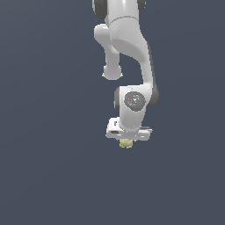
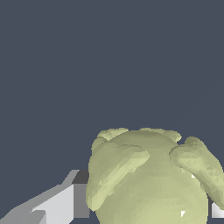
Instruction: Pick up the object and move it to a goal position.
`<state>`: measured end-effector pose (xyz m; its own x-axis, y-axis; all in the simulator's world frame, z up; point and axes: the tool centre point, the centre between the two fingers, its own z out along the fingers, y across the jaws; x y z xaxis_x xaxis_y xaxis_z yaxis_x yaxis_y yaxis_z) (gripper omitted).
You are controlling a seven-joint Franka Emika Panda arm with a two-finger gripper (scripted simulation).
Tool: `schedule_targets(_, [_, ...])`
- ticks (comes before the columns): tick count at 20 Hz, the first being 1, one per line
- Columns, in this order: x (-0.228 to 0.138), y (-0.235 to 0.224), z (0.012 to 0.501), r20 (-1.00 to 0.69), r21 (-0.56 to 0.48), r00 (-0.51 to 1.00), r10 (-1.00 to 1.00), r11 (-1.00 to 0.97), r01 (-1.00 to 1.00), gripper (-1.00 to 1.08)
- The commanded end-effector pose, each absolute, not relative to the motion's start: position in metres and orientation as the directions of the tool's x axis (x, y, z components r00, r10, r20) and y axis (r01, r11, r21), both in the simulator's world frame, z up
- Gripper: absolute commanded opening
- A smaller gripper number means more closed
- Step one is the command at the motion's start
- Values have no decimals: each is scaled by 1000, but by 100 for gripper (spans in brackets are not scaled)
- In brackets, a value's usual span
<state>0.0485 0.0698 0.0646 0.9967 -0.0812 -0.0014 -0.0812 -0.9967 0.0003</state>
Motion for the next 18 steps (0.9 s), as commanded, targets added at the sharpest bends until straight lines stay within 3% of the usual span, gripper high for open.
schedule_targets(1, [47, 70, 80, 0, 0, 997, -81, -997, -81, -100])
schedule_targets(18, [21, 68, 262, 0, 0, 997, -81, -997, -81, -100])
